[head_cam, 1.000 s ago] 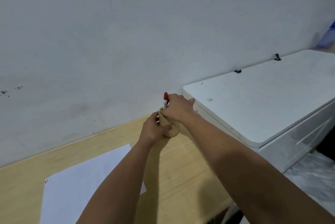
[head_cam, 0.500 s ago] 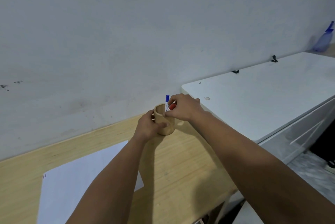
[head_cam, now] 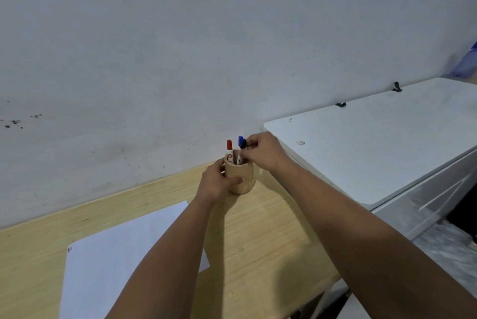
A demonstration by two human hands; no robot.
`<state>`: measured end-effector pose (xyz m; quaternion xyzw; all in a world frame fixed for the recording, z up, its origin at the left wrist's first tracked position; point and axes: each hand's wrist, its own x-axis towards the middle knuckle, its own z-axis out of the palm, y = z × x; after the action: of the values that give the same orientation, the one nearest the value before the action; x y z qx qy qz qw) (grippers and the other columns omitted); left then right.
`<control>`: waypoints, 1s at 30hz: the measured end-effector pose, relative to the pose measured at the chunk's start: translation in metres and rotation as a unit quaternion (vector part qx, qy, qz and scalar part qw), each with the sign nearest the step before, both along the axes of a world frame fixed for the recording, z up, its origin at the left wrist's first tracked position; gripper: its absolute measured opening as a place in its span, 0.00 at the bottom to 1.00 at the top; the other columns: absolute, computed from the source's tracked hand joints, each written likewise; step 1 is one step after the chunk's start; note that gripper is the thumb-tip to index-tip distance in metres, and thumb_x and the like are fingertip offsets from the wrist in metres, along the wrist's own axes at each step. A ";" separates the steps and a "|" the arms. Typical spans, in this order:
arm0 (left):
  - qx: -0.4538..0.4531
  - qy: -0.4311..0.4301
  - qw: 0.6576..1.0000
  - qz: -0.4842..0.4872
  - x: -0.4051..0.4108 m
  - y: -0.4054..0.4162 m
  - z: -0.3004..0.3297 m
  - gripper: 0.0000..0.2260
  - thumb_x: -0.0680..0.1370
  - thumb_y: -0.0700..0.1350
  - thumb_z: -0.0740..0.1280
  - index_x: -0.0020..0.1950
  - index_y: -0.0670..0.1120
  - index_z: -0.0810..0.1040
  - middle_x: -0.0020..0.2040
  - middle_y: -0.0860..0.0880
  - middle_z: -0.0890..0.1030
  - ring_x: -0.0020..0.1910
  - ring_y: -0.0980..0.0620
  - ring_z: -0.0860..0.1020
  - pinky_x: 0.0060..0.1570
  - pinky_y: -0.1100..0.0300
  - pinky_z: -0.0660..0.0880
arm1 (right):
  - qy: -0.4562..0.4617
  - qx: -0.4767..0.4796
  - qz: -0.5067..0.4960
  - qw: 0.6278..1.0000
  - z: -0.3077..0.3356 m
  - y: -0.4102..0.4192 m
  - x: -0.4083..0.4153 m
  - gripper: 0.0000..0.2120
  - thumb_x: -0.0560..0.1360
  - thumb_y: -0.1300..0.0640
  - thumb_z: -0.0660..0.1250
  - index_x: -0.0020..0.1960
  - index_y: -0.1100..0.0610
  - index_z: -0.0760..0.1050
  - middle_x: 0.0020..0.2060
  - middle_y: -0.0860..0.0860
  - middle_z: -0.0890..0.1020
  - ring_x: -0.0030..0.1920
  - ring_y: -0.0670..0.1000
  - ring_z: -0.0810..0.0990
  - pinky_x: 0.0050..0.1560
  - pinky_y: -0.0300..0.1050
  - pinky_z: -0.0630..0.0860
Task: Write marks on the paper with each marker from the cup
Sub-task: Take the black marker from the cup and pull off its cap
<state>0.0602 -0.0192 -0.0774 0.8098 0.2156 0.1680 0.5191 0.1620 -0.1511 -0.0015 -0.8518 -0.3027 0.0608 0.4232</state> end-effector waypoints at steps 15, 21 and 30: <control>0.085 -0.022 0.994 0.067 -0.080 0.028 0.094 0.19 0.83 0.55 0.63 0.70 0.47 0.77 0.64 0.46 0.82 0.59 0.50 0.79 0.57 0.54 0.74 | 0.105 0.180 0.094 0.974 0.070 0.024 -0.063 0.09 0.84 0.57 0.69 0.62 0.55 0.83 0.42 0.51 0.81 0.34 0.47 0.81 0.38 0.39 0.80; 0.084 -0.062 0.977 0.185 -0.166 0.059 0.110 0.30 0.80 0.70 0.54 0.49 0.46 0.82 0.46 0.49 0.85 0.49 0.46 0.83 0.56 0.45 0.79 | 0.151 0.093 0.179 0.968 0.046 0.063 -0.132 0.07 0.80 0.59 0.74 0.58 0.55 0.86 0.44 0.51 0.85 0.37 0.47 0.82 0.39 0.40 0.77; 0.218 0.063 0.951 0.209 -0.269 0.113 0.082 0.27 0.86 0.55 0.54 0.29 0.46 0.70 0.28 0.51 0.73 0.33 0.45 0.71 0.34 0.53 0.63 | 0.137 0.014 0.327 0.935 0.005 0.136 -0.224 0.05 0.78 0.57 0.77 0.54 0.53 0.86 0.41 0.50 0.87 0.36 0.45 0.81 0.35 0.35 0.74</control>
<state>-0.2091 0.0941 0.0046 0.8493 0.3702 0.2643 0.2681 -0.0619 -0.0147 0.0032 -0.6828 -0.5048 0.3076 0.4293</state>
